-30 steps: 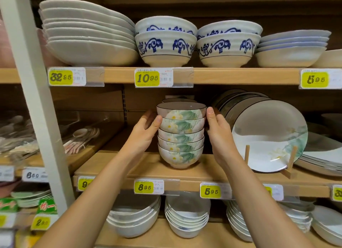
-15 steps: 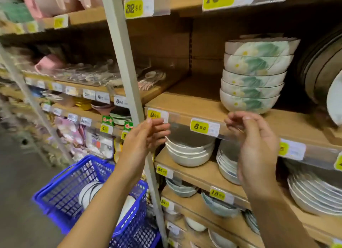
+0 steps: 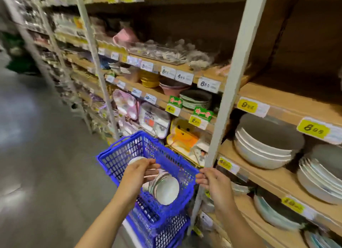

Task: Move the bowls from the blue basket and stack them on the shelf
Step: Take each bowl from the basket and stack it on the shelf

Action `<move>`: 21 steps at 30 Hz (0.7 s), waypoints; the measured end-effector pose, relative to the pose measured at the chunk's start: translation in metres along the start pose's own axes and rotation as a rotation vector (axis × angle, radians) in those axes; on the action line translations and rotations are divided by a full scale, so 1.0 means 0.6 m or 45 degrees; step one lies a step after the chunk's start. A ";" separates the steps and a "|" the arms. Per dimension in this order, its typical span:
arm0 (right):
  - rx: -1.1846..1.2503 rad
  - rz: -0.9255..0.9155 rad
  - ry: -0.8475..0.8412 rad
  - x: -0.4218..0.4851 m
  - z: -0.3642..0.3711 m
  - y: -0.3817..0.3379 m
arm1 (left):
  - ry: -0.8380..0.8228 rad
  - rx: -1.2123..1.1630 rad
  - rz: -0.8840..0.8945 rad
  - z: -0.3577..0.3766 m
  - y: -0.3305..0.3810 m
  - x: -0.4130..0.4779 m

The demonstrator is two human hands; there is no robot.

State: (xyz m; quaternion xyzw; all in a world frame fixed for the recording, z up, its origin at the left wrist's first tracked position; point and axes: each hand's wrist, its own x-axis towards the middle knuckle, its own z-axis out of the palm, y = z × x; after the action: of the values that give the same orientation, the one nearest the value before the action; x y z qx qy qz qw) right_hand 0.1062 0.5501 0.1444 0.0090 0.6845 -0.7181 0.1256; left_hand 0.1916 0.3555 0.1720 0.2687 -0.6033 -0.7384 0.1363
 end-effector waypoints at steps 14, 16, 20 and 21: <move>-0.059 0.650 0.111 0.079 0.191 0.214 | -0.108 0.409 -0.278 -0.160 -0.077 0.182; -0.099 0.725 0.074 0.102 0.208 0.245 | -0.172 0.482 -0.311 -0.144 -0.090 0.221; -0.075 0.928 0.083 0.145 0.240 0.291 | -0.272 0.607 -0.396 -0.113 -0.105 0.291; -0.045 0.991 0.101 0.156 0.243 0.298 | -0.312 0.654 -0.404 -0.105 -0.106 0.308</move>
State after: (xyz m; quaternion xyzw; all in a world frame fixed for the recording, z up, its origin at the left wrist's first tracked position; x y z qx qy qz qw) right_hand 0.0734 0.3848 -0.0390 0.2933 0.6466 -0.6039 0.3621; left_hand 0.0832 0.2220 0.0596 0.2941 -0.7323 -0.6011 -0.1263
